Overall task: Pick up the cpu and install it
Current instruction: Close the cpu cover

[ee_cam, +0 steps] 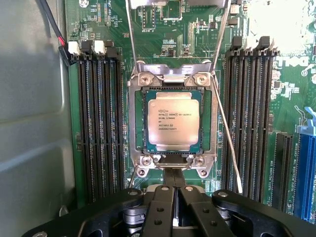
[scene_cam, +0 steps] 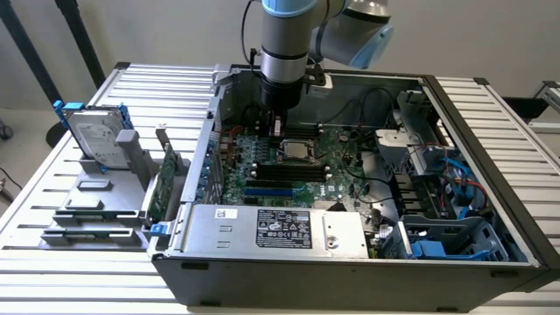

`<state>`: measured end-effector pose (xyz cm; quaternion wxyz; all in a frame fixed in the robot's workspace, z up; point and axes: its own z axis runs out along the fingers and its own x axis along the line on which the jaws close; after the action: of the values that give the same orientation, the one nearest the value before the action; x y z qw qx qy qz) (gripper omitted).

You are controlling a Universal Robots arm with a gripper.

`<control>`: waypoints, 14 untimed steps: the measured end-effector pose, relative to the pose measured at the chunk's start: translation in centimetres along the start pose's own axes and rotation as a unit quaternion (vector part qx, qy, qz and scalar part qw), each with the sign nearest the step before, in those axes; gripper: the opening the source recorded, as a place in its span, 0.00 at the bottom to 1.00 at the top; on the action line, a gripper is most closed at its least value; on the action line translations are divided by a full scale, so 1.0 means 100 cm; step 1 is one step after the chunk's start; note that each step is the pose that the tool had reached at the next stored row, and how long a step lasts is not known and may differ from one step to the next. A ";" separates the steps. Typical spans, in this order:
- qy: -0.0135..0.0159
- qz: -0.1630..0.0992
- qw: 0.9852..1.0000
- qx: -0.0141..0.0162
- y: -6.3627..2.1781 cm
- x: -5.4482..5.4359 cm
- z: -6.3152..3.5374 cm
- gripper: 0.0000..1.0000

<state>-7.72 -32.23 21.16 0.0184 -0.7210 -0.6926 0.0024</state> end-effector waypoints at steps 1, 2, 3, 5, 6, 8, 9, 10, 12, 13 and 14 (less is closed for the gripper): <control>0.000 0.000 1.000 0.000 0.0000 0.000 0.0000 0.11; 0.000 0.000 1.000 0.000 0.0000 0.000 0.0000 0.11; 0.000 0.000 1.000 0.000 0.0000 0.000 0.0000 0.11; 0.000 0.000 1.000 0.000 0.0000 0.000 0.0000 0.11; 0.000 0.000 1.000 0.000 0.0000 0.000 0.0000 0.11; 0.000 0.000 1.000 0.000 0.0010 0.000 -0.0001 0.11; 0.000 0.000 1.000 0.000 0.0019 0.000 -0.0002 0.11; 0.000 0.000 1.000 0.000 0.0032 0.000 -0.0006 0.11; 0.000 0.000 1.000 0.000 0.0086 0.000 -0.0017 0.11; 0.000 0.000 1.000 0.000 0.0118 0.000 -0.0023 0.11; 0.001 0.000 1.000 0.000 0.0152 0.000 -0.0033 0.11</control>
<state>-6.20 -32.34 21.44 0.0188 -0.7211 -0.6926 0.0021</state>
